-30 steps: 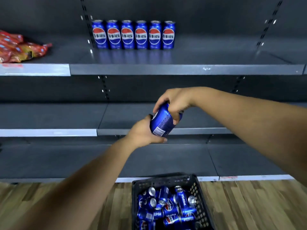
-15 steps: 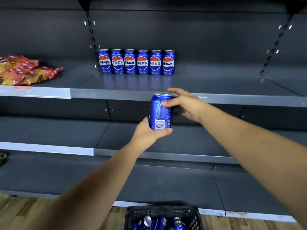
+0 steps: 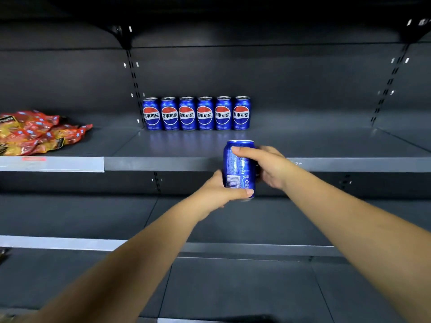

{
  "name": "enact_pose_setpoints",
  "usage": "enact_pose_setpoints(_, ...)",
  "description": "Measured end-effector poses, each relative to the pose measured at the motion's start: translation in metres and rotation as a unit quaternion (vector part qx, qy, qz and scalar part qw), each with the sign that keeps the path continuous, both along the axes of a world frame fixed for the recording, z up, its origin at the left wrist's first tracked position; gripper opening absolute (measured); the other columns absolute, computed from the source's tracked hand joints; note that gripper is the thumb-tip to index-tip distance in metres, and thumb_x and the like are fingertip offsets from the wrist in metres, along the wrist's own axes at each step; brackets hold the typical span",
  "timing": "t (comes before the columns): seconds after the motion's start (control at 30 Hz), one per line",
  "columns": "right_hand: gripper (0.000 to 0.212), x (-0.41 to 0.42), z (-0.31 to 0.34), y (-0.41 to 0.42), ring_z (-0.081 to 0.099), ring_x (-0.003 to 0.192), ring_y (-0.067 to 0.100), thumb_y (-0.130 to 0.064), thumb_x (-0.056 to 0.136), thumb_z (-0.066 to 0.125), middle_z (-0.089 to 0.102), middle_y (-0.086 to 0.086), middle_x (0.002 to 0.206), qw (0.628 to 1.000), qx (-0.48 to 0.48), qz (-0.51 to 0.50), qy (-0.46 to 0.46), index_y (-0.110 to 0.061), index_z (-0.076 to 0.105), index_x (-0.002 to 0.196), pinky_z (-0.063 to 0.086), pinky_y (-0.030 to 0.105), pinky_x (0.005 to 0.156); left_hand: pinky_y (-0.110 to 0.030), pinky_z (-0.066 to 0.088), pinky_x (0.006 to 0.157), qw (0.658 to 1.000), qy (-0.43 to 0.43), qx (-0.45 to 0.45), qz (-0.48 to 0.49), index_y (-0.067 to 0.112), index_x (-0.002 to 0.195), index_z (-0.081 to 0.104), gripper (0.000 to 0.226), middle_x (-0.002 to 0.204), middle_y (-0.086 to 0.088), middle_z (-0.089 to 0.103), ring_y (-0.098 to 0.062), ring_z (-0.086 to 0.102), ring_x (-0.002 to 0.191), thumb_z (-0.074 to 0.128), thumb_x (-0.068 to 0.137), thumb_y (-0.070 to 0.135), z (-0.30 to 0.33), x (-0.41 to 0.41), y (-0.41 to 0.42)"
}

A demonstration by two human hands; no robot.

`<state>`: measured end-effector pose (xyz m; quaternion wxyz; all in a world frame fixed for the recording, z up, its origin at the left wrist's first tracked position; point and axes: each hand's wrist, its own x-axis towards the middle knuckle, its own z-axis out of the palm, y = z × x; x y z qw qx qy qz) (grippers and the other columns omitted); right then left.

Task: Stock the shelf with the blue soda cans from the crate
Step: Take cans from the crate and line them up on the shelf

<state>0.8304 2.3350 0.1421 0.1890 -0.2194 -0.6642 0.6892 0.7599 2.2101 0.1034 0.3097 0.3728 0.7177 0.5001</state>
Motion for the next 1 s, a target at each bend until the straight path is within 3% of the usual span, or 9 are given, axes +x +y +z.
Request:
enact_pose_setpoints(0.1, 0.053, -0.008, 0.004, -0.005, 0.07, 0.084, 0.025, -0.027, 0.072, 0.079, 0.072, 0.011, 0.097, 0.999, 0.02, -0.023, -0.009, -0.002, 0.059, 0.114, 0.057, 0.037, 0.074, -0.01, 0.046, 0.058, 0.998, 0.018, 0.049, 0.028, 0.021, 0.113, 0.043, 0.053, 0.1, 0.011, 0.061, 0.008, 0.059, 0.076, 0.08, 0.074, 0.021, 0.003, -0.003, -0.001)
enact_pose_setpoints(0.27, 0.057, -0.014, 0.003, -0.02, 0.069, 0.091, 0.025, -0.028, 0.072, 0.079, 0.07, 0.009, 0.103, 0.999, 0.02, -0.012, -0.029, -0.006, 0.054, 0.118, 0.056, 0.036, 0.072, -0.034, 0.054, 0.085, 0.993, 0.06, 0.069, 0.079, 0.018, 0.108, 0.048, 0.06, 0.102, 0.003, 0.067, -0.012, 0.065, 0.092, 0.086, 0.061, 0.023, -0.011, -0.008, -0.007)
enact_pose_setpoints(0.4, 0.062, -0.01, 0.002, -0.023, 0.069, 0.088, 0.022, -0.016, 0.069, 0.08, 0.071, 0.007, 0.101, 0.999, -0.019, 0.036, -0.002, -0.008, 0.052, 0.124, 0.057, 0.035, 0.071, -0.026, 0.054, 0.083, 0.996, 0.021, 0.082, 0.031, 0.022, 0.103, 0.053, 0.049, 0.101, 0.004, 0.068, -0.009, 0.065, 0.088, 0.084, 0.066, 0.014, -0.01, -0.014, -0.018)
enact_pose_setpoints(0.47, 0.057, -0.006, 0.002, -0.023, 0.071, 0.076, 0.018, -0.007, 0.063, 0.078, 0.072, 0.004, 0.088, 0.995, -0.059, 0.072, 0.022, -0.011, 0.057, 0.115, 0.057, 0.031, 0.062, -0.021, 0.052, 0.079, 0.996, 0.007, 0.089, 0.007, 0.026, 0.1, 0.053, 0.045, 0.098, 0.006, 0.068, -0.005, 0.065, 0.084, 0.081, 0.069, 0.009, -0.007, -0.017, -0.025)
enact_pose_setpoints(0.53, 0.042, -0.003, 0.0, -0.024, 0.071, 0.07, 0.017, -0.012, 0.062, 0.069, 0.073, 0.003, 0.079, 0.991, -0.095, 0.088, 0.041, -0.015, 0.06, 0.103, 0.057, 0.029, 0.057, -0.018, 0.051, 0.077, 0.996, 0.007, 0.092, -0.019, 0.025, 0.101, 0.054, 0.043, 0.095, 0.009, 0.068, -0.004, 0.065, 0.082, 0.08, 0.07, 0.008, -0.004, -0.02, -0.029)
enact_pose_setpoints(0.6, 0.039, -0.005, -0.002, -0.027, 0.07, 0.068, 0.018, -0.013, 0.06, 0.068, 0.072, 0.005, 0.076, 0.99, -0.104, 0.073, 0.054, -0.013, 0.062, 0.098, 0.057, 0.031, 0.057, -0.02, 0.051, 0.079, 0.995, -0.002, 0.091, -0.034, 0.023, 0.104, 0.054, 0.044, 0.096, 0.008, 0.068, -0.005, 0.065, 0.084, 0.08, 0.071, 0.009, -0.003, -0.02, -0.032)
enact_pose_setpoints(0.73, 0.048, -0.013, 0.002, -0.039, 0.07, 0.064, 0.017, -0.003, 0.068, 0.077, 0.072, 0.005, 0.071, 0.996, -0.072, 0.027, 0.041, -0.005, 0.058, 0.112, 0.057, 0.031, 0.055, -0.024, 0.05, 0.072, 0.996, -0.031, 0.084, -0.028, 0.029, 0.102, 0.047, 0.054, 0.099, 0.009, 0.064, -0.004, 0.061, 0.084, 0.083, 0.063, 0.02, -0.005, -0.015, -0.034)
enact_pose_setpoints(0.87, 0.038, -0.023, 0.003, -0.052, 0.07, 0.068, 0.018, -0.002, 0.075, 0.074, 0.071, 0.006, 0.078, 0.998, -0.042, 0.017, 0.039, -0.007, 0.057, 0.109, 0.058, 0.032, 0.061, -0.013, 0.049, 0.057, 0.993, -0.044, 0.107, -0.002, 0.026, 0.112, 0.042, 0.058, 0.105, 0.013, 0.06, 0.0, 0.059, 0.087, 0.081, 0.071, 0.016, -0.008, -0.013, -0.039)
enact_pose_setpoints(1.0, 0.049, -0.029, 0.005, -0.063, 0.07, 0.075, 0.019, -0.003, 0.073, 0.076, 0.071, 0.008, 0.088, 0.997, -0.052, 0.033, 0.049, -0.006, 0.055, 0.117, 0.059, 0.034, 0.067, -0.012, 0.047, 0.056, 0.987, -0.078, 0.141, 0.012, 0.022, 0.095, 0.058, 0.039, 0.089, 0.005, 0.067, -0.006, 0.062, 0.076, 0.08, 0.069, 0.005, -0.001, -0.019, -0.045)
